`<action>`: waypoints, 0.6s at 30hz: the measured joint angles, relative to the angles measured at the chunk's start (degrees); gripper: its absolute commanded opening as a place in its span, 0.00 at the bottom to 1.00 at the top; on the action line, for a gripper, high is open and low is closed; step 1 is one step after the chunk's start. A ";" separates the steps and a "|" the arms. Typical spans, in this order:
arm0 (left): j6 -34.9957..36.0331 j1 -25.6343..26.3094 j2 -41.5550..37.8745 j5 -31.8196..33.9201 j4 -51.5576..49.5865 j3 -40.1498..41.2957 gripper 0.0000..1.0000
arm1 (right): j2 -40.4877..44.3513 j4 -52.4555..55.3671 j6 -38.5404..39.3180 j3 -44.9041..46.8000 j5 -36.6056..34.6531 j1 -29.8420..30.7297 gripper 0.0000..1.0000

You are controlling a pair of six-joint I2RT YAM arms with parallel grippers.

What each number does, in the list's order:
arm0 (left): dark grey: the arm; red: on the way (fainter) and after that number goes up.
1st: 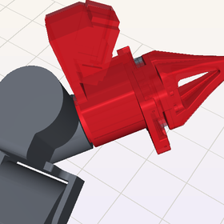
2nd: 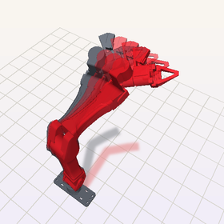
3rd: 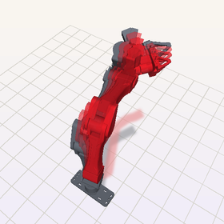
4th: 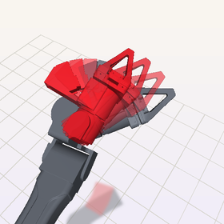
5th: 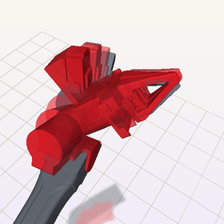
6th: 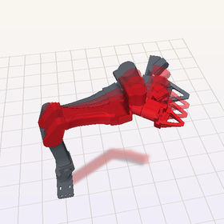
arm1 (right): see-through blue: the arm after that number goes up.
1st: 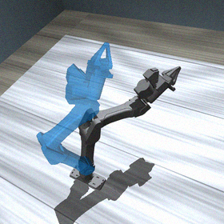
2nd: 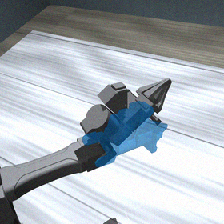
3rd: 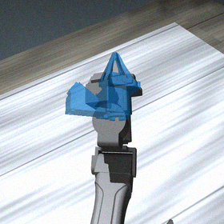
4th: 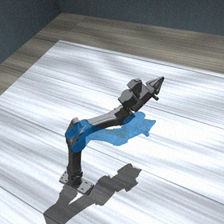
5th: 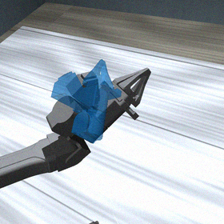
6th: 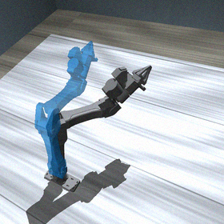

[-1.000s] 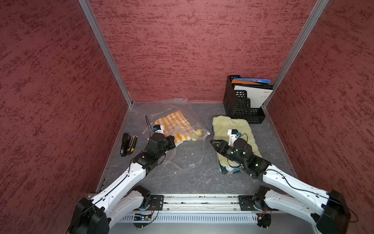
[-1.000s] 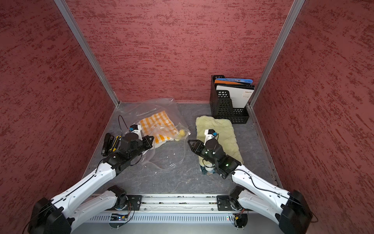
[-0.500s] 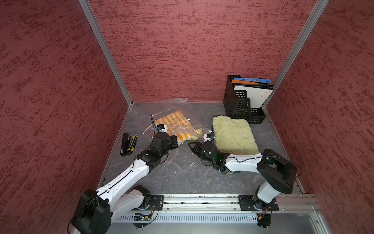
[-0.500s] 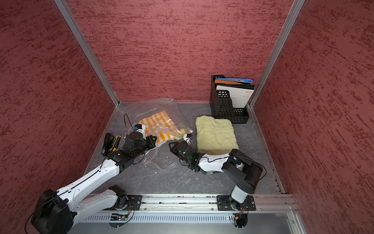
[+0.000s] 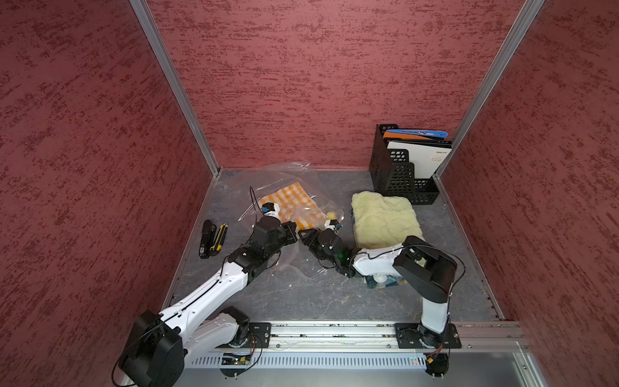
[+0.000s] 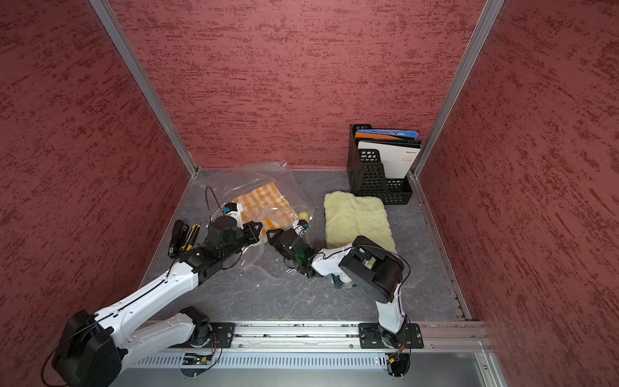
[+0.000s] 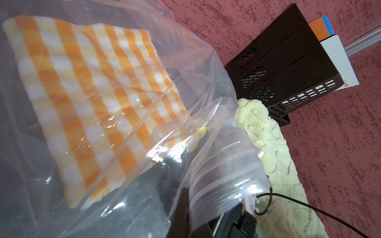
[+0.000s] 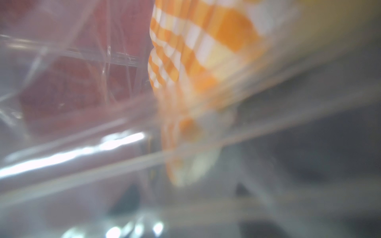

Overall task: Take the blanket out of the vacuum bag
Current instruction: Take out the blanket from the vacuum bag.

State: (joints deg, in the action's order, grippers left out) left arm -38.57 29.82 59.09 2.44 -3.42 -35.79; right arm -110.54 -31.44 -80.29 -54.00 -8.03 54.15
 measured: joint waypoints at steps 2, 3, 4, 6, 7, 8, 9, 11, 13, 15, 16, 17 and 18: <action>0.00 0.09 -0.66 -0.07 0.02 0.00 0.00 | -1.29 -0.09 -0.52 -1.44 0.13 -0.24 0.75; 0.00 0.09 -0.85 -0.11 0.02 0.00 0.00 | -1.86 -0.22 -0.83 -2.10 0.13 -0.28 0.77; 0.00 0.11 -0.92 -0.28 0.00 0.00 0.00 | -2.40 -0.35 -0.94 -2.69 0.09 -0.33 0.77; -0.02 0.20 -0.92 -0.59 -0.02 0.00 0.00 | -3.61 -0.35 -1.64 -3.91 0.07 -0.55 0.77; -0.02 0.28 -0.92 -0.72 -0.02 0.00 0.00 | -4.33 -0.28 -2.05 -4.63 0.07 -0.72 0.77; -0.02 0.42 -0.92 -0.83 -0.02 0.00 0.00 | -4.94 -0.28 -2.32 -5.14 0.04 -0.92 0.77; -0.02 0.48 -0.92 -0.90 -0.02 0.00 0.00 | -5.55 -0.26 -2.54 -5.55 0.02 -1.07 0.77; -0.02 0.70 -0.92 -1.03 -0.04 0.00 0.00 | -6.49 -0.35 -2.91 -6.08 0.00 -1.29 0.77; 0.00 0.74 -0.92 -1.07 -0.13 0.00 0.00 | -7.52 -0.37 -2.95 -6.82 -0.17 -1.38 0.77; 0.00 0.74 -0.92 -1.07 -0.26 0.00 0.00 | -8.48 -0.31 -2.86 -7.76 -0.31 -1.44 0.77; 0.00 0.74 -0.92 -1.07 -0.31 0.00 0.00 | -9.01 -0.17 -2.84 -8.39 -0.33 -1.49 0.77; 0.00 0.74 -0.92 -1.07 -0.37 0.00 0.00 | -9.44 -0.07 -2.84 -9.01 -0.35 -1.60 0.77; 0.00 0.74 -0.92 -1.07 -0.39 0.00 0.00 | -9.97 0.02 -2.86 -9.64 -0.42 -1.73 0.77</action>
State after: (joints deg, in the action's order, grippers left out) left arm -38.57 30.57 58.17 1.37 -3.81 -35.79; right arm -120.51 -31.42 -83.15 -63.64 -8.45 52.42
